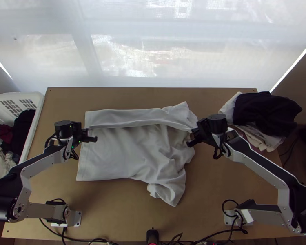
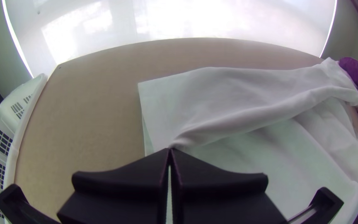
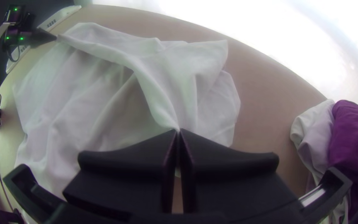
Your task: Fold the t-shirt
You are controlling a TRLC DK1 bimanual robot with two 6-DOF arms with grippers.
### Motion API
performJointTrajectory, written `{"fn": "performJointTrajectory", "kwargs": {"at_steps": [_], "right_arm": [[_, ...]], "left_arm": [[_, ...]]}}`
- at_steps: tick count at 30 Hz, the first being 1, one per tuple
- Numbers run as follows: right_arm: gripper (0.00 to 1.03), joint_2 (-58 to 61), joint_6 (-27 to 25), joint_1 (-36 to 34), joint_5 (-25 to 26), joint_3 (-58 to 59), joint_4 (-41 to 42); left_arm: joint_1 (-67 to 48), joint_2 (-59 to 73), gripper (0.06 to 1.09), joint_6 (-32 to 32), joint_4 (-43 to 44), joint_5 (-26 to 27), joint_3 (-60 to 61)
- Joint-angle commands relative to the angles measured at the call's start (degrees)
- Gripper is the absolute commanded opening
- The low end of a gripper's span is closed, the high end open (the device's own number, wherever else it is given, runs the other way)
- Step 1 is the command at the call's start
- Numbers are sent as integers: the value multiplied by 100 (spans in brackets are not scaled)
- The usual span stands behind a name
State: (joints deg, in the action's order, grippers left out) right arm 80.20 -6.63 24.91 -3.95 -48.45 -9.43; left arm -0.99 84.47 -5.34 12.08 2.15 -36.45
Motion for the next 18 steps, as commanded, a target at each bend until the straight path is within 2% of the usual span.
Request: {"fn": "performJointTrajectory", "kwargs": {"at_steps": [1, 18], "right_arm": [[3, -145, 13, 14, -1, 46, -50], [3, -479, 39, 5, -1, 204, -305]], "left_arm": [[20, -211, 9, -2, -91, -4, 59], [-6, -721, 9, -11, -355, 4, 296]]}}
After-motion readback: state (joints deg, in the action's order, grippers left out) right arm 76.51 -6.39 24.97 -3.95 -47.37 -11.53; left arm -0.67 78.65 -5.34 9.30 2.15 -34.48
